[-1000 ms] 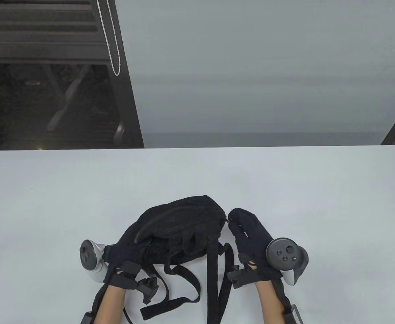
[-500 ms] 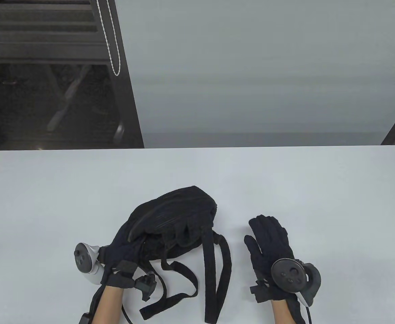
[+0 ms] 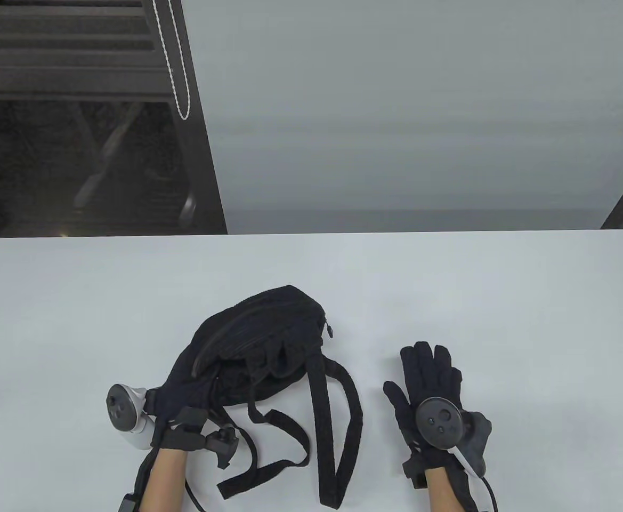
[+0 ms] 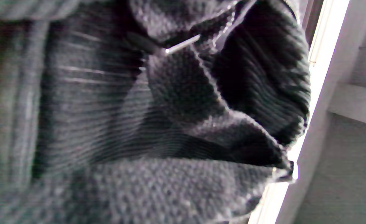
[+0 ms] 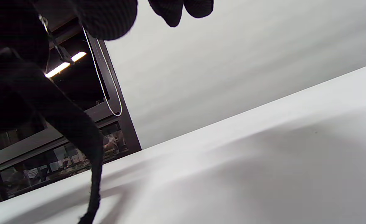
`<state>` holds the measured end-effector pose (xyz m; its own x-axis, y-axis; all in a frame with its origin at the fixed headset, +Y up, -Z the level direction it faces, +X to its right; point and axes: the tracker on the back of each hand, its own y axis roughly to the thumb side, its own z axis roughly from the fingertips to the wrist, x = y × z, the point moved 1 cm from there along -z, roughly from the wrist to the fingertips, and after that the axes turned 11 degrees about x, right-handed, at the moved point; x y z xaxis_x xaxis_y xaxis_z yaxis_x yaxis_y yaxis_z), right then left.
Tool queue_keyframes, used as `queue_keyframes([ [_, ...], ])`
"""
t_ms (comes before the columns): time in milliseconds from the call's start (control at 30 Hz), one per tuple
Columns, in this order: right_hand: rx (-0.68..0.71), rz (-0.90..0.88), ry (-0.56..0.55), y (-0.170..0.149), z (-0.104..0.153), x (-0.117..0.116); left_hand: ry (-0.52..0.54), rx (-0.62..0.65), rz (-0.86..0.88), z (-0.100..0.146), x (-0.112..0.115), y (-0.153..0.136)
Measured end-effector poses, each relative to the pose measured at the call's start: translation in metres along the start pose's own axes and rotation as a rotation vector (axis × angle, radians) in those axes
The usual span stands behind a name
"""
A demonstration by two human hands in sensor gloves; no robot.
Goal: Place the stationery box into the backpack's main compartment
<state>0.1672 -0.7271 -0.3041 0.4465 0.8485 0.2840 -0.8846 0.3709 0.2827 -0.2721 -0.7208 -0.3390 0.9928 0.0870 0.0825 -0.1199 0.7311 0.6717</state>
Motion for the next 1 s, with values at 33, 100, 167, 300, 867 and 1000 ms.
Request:
queue_keyframes([
  [33, 0.002, -0.013, -0.001, 0.001, 0.000, 0.000, 0.014, -0.004, -0.025, -0.002, -0.005, 0.000],
  [100, 0.008, -0.024, -0.006, 0.002, 0.000, 0.001, 0.020, -0.011, -0.061, -0.006, -0.016, 0.001],
  [167, 0.012, -0.030, -0.016, 0.002, 0.000, 0.004, 0.033, -0.018, -0.129, -0.010, -0.029, 0.003],
  [300, 0.005, -0.069, -0.033, 0.000, 0.000, 0.007, 0.093, -0.048, -0.314, -0.020, -0.067, 0.008],
  [867, 0.001, -0.110, -0.016, -0.002, 0.000, 0.004, 0.385, -0.257, -1.152, -0.023, -0.197, 0.056],
  [1000, -0.003, -0.113, -0.013, -0.001, 0.000, 0.005, 0.351, -0.382, -1.310, -0.018, -0.205, 0.054],
])
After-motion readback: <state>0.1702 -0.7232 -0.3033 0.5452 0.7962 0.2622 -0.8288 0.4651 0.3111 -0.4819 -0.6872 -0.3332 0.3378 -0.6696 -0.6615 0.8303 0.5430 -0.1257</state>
